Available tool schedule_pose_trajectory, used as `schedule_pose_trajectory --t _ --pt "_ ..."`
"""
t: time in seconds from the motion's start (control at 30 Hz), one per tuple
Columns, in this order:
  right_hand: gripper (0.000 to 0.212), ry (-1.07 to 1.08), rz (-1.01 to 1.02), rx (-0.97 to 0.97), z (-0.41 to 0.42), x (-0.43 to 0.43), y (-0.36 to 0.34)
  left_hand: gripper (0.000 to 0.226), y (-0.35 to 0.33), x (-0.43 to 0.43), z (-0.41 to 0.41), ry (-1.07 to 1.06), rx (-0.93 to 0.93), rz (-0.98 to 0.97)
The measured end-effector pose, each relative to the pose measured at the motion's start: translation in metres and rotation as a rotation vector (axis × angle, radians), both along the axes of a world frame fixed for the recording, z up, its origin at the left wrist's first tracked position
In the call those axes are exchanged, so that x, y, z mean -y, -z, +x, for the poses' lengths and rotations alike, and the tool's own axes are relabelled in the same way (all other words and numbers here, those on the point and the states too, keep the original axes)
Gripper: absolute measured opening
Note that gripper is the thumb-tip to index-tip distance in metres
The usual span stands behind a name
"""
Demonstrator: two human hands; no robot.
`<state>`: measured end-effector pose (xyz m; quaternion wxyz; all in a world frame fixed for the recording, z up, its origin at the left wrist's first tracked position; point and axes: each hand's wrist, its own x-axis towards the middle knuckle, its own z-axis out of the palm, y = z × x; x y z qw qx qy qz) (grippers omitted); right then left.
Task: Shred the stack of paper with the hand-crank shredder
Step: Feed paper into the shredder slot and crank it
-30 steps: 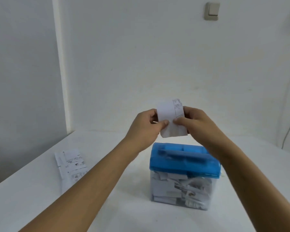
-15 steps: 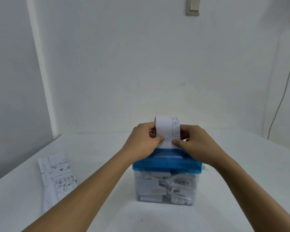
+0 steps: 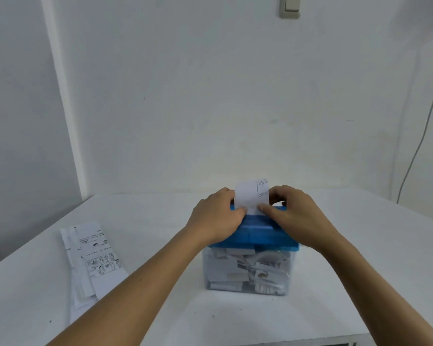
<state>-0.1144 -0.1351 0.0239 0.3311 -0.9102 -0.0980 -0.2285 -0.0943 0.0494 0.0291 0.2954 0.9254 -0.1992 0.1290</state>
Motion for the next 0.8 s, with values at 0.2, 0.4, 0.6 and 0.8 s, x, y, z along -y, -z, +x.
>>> schedule_pose_trajectory --t 0.2,0.4,0.6,0.8 --pt "0.039 0.093 0.343 0.159 -0.038 0.039 0.054 0.023 0.003 0.000 0.003 0.007 -0.009 -0.018" --pt "0.067 0.097 -0.070 0.027 -0.051 0.036 0.104 0.022 0.003 0.000 0.003 -0.033 0.012 0.044" --pt "0.078 0.125 -0.270 0.012 -0.035 0.032 0.119 0.024 0.004 0.000 0.006 -0.013 0.007 0.051" --pt "0.059 0.228 -0.375 0.076 -0.030 0.031 0.118 0.017 0.003 0.001 0.003 -0.003 -0.004 0.039"
